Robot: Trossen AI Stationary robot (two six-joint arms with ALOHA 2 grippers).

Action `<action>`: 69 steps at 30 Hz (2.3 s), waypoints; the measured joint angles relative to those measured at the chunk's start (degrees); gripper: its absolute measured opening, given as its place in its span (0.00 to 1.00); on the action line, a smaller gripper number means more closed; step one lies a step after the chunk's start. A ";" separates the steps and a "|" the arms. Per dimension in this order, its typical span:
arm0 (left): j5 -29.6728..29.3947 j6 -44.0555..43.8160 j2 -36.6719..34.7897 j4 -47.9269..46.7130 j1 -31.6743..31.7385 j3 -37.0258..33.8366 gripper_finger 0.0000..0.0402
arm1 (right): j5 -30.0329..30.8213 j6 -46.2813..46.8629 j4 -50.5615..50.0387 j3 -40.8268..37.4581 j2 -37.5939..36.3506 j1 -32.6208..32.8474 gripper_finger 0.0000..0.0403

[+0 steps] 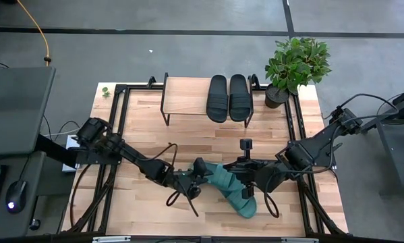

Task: Pick and place slides into the shelf
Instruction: Put the left green slipper on the shelf

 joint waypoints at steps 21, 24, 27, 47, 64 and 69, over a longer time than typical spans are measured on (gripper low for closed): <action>4.04 3.70 8.46 4.88 2.67 7.21 0.50 | -2.10 0.45 1.28 -0.04 0.00 0.04 0.00; 4.15 3.70 8.87 6.62 2.69 7.20 0.48 | -2.36 0.44 1.62 -0.04 0.00 0.04 0.00; 3.71 3.68 9.24 7.30 2.56 7.17 0.43 | -2.35 0.44 1.85 -0.04 0.00 0.02 0.00; -7.96 3.33 9.11 7.52 2.04 7.17 0.02 | -2.33 0.04 1.98 -0.04 0.00 0.04 0.00; -29.39 10.97 9.07 7.51 -1.95 7.17 0.03 | 8.45 0.00 -0.21 -0.04 0.00 0.04 0.00; -36.58 13.58 8.34 7.53 -2.45 7.17 0.02 | 11.26 0.15 -2.59 -0.04 0.00 0.04 0.00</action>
